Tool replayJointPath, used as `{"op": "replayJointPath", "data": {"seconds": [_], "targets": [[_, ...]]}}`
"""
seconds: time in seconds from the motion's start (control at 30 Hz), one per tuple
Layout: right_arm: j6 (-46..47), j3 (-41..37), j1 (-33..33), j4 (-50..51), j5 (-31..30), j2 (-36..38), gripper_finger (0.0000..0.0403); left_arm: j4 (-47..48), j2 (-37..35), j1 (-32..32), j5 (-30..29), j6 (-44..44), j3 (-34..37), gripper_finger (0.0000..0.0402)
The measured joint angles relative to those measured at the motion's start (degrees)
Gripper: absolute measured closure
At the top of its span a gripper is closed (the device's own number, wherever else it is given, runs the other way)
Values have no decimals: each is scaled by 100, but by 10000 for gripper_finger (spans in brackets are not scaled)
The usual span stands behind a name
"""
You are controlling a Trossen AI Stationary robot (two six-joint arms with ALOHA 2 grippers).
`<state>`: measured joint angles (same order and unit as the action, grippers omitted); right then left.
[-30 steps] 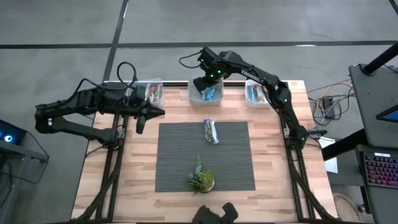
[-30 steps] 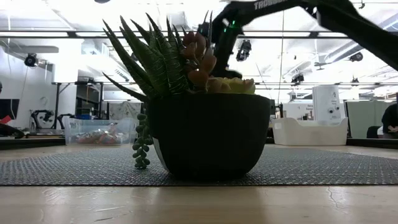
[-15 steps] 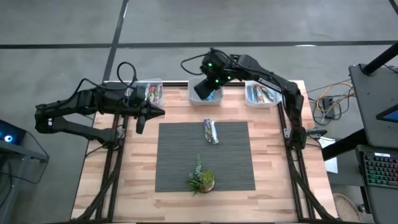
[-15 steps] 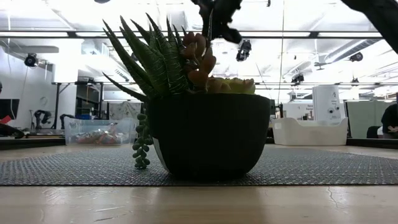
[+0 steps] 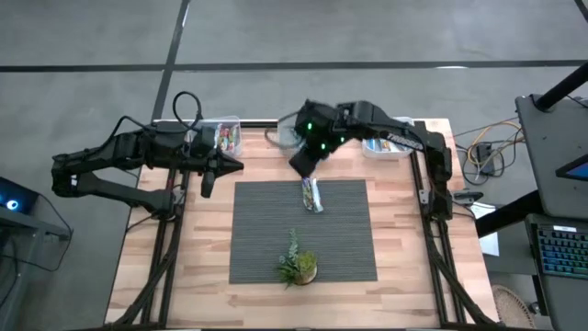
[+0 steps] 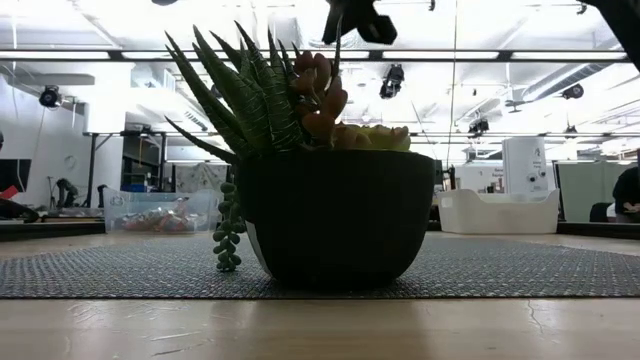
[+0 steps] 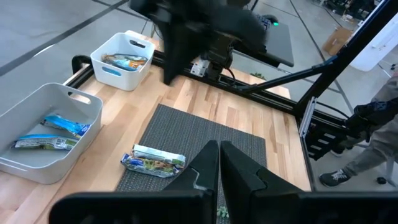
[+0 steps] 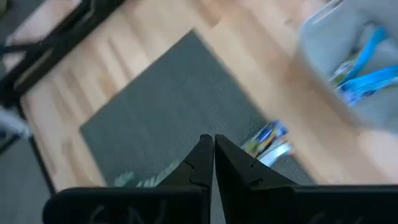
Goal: Pick and place Granola Bars by type
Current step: Put the yellow granola bar into the white bin
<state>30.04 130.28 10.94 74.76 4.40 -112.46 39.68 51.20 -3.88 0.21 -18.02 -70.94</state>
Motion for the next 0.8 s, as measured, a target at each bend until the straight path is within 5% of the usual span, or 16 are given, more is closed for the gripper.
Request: {"op": "replayJointPath", "data": {"seconds": [0.37,0.8], "targets": [[723,-2,-928,157,6,0,394,0,0,2,11,0,0,402],[1143,-798,-880,143,-328,-9,394,0,0,0,4,-61,0,402]]}}
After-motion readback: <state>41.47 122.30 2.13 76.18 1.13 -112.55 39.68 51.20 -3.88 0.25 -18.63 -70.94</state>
